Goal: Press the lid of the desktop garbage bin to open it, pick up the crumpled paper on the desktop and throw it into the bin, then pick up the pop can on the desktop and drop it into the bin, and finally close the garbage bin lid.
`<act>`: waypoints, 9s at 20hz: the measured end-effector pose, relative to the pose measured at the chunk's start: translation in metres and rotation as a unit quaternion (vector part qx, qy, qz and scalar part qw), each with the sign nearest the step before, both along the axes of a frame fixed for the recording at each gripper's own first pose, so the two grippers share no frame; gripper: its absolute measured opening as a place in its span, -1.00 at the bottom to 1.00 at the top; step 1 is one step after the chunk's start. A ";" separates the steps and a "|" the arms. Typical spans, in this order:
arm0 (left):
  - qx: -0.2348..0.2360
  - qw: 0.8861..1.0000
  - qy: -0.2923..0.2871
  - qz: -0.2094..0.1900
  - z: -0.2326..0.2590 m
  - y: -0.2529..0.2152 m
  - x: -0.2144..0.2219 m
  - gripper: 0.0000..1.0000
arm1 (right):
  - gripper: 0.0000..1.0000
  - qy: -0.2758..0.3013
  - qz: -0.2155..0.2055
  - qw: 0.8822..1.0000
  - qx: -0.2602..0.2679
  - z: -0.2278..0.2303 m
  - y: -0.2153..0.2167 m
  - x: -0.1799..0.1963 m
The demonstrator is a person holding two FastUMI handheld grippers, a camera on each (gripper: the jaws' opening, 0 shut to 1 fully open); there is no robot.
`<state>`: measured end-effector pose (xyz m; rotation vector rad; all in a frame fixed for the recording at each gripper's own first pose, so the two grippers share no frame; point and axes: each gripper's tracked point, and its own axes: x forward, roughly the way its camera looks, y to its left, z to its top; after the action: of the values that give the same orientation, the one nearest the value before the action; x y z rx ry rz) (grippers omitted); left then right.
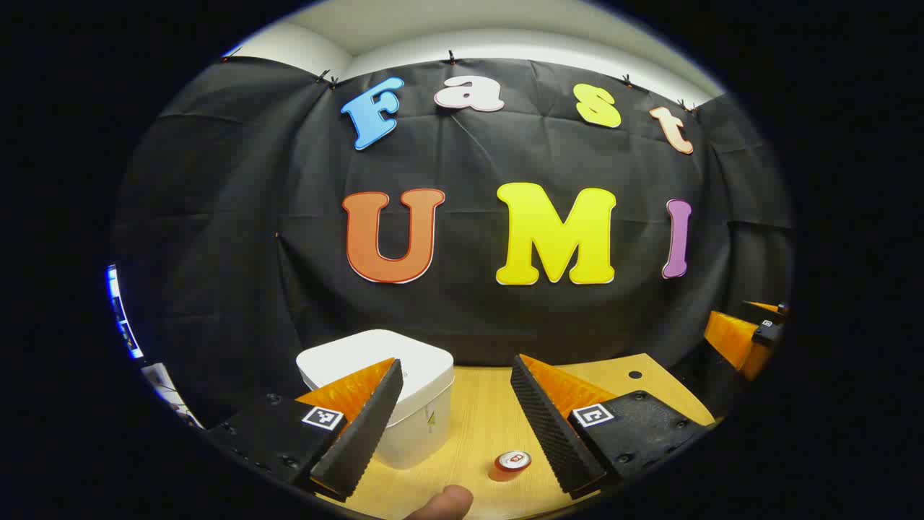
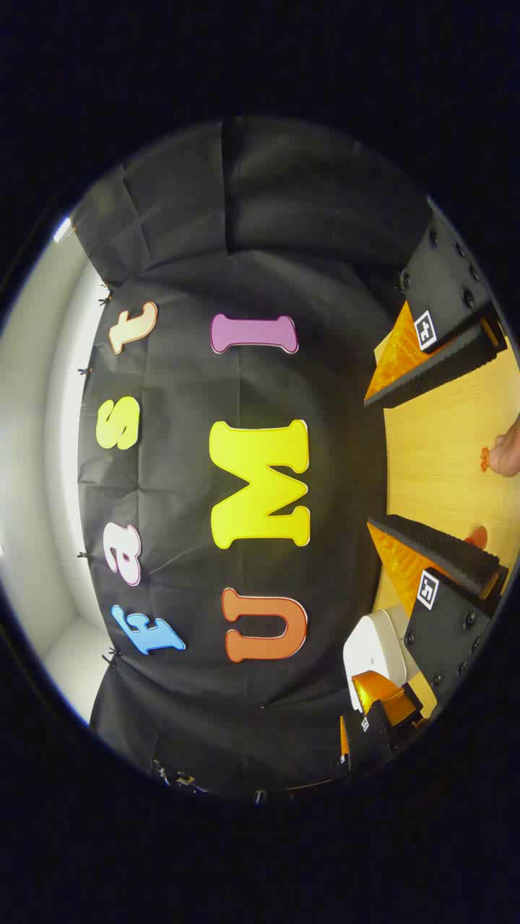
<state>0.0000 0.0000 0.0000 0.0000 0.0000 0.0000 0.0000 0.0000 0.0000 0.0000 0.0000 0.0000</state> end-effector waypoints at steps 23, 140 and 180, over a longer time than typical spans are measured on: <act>0.006 0.999 0.000 -0.043 -0.004 -0.039 -0.005 0.98 | 0.88 0.007 0.008 1.000 -0.009 -0.011 -0.007 0.004; 0.042 0.956 0.284 -0.053 -0.243 0.002 -0.008 1.00 | 0.16 0.530 0.043 0.843 -0.086 -0.422 -0.016 0.074; 0.071 0.973 0.206 -0.073 -0.223 0.061 -0.046 0.99 | -0.60 0.254 0.255 0.930 -0.074 -0.083 0.242 0.095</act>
<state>-0.0463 0.0613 -0.2227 0.1436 0.4166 -0.1465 0.0946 0.2419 -0.0827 -0.1510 0.5196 0.5224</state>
